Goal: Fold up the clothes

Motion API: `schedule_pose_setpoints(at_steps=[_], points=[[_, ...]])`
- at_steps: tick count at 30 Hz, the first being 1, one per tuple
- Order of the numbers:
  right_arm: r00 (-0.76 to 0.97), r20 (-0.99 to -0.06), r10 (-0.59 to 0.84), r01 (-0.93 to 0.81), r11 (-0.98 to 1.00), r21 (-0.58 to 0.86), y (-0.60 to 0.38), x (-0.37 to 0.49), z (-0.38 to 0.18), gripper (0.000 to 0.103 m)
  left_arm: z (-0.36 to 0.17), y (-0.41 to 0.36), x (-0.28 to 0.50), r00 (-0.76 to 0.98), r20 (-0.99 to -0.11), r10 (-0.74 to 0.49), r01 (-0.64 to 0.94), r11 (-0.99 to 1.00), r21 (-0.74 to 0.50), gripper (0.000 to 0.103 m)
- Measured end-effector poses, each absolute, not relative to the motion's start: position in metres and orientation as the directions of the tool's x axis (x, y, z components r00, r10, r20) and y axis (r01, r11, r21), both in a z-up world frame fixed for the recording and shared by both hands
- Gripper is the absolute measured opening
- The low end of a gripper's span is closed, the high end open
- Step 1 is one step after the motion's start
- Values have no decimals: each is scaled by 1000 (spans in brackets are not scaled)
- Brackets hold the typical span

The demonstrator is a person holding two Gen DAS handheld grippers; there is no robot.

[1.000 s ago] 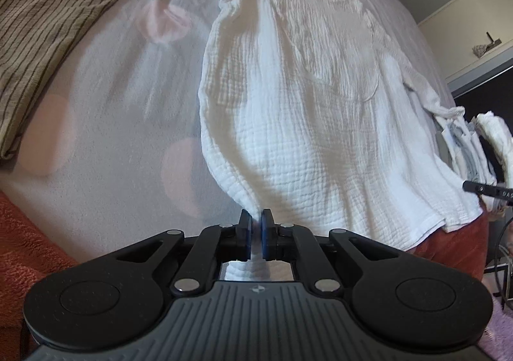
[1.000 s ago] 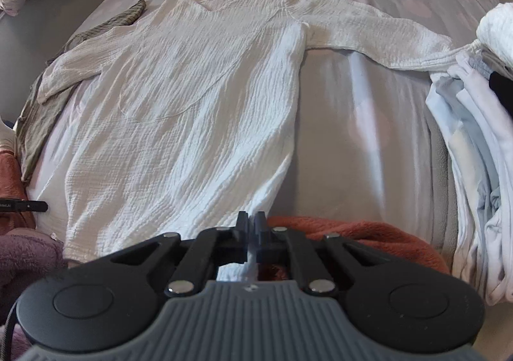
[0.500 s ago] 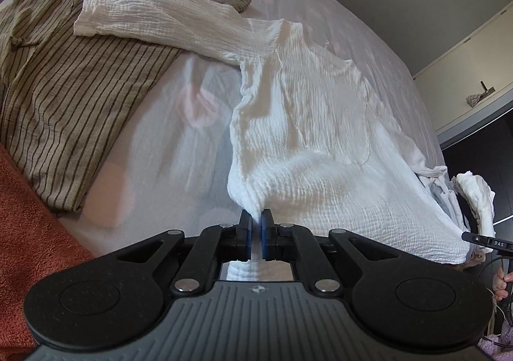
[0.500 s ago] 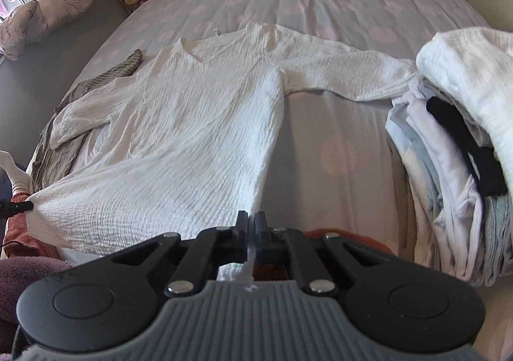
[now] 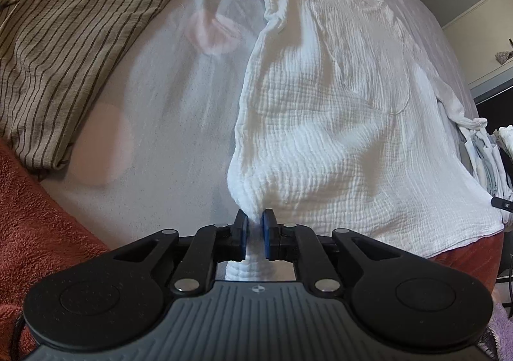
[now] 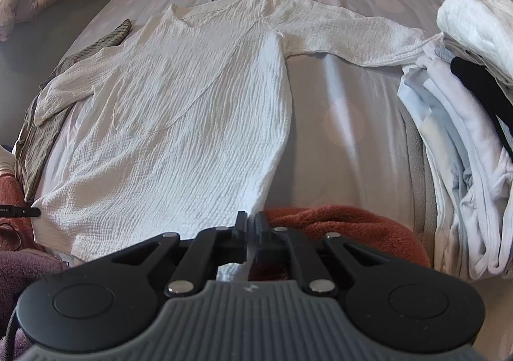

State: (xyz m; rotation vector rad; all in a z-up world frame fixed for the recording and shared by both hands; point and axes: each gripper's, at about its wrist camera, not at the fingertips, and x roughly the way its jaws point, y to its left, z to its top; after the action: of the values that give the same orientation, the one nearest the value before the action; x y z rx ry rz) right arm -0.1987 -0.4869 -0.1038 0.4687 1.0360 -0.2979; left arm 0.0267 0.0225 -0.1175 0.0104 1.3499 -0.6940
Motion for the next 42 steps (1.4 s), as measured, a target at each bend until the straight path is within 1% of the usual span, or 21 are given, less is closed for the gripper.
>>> schedule_pose_setpoints(at_steps=[1, 2, 3, 4, 6, 7, 12, 18, 19, 20, 21, 26, 30, 36, 42], points=[[483, -875, -23, 443, 868, 222, -486, -197, -103, 13, -116, 23, 27, 56, -893, -446, 463, 804, -373, 20], [485, -874, -30, 437, 874, 212, -485, -196, -101, 19, -115, 23, 28, 60, -895, -442, 463, 807, -367, 24], [489, -872, -41, 431, 880, 200, -485, -194, -99, 30, -113, 23, 30, 66, -896, -440, 462, 809, -363, 25], [496, -867, -55, 426, 885, 188, -484, -192, -96, 31, -110, 23, 33, 76, -894, -441, 459, 812, -362, 29], [515, -853, -83, 419, 893, 166, -484, -185, -91, 41, -102, 24, 40, 99, -890, -445, 453, 817, -358, 37], [529, -843, -97, 419, 894, 160, -484, -181, -89, 41, -98, 25, 45, 116, -887, -446, 451, 820, -353, 42], [587, -801, -123, 432, 883, 181, -488, -155, -92, 41, -78, 28, 78, 214, -873, -439, 435, 843, -317, 42], [629, -760, -165, 450, 874, 183, -488, -118, -108, 43, -51, 43, 140, 349, -844, -407, 380, 885, -269, 43], [632, -754, -177, 455, 873, 176, -489, -114, -110, 45, -48, 46, 151, 369, -840, -397, 366, 893, -261, 44], [636, -748, -188, 461, 871, 173, -491, -110, -113, 54, -46, 49, 163, 389, -837, -384, 347, 903, -253, 44], [640, -742, -199, 467, 868, 170, -492, -106, -115, 61, -45, 53, 174, 408, -835, -370, 325, 913, -245, 44], [641, -730, -237, 506, 845, 170, -504, -97, -130, 61, -50, 70, 228, 472, -827, -306, 210, 950, -232, 44], [649, -717, -256, 540, 818, 197, -516, -96, -141, 61, -62, 80, 264, 498, -819, -286, 137, 958, -251, 44], [660, -712, -240, 539, 812, 225, -522, -91, -155, 61, -96, 81, 301, 479, -844, -239, 39, 967, -251, 44], [685, -698, -210, 506, 826, 249, -521, -89, -162, 61, -124, 80, 319, 453, -873, -183, -23, 976, -217, 44]])
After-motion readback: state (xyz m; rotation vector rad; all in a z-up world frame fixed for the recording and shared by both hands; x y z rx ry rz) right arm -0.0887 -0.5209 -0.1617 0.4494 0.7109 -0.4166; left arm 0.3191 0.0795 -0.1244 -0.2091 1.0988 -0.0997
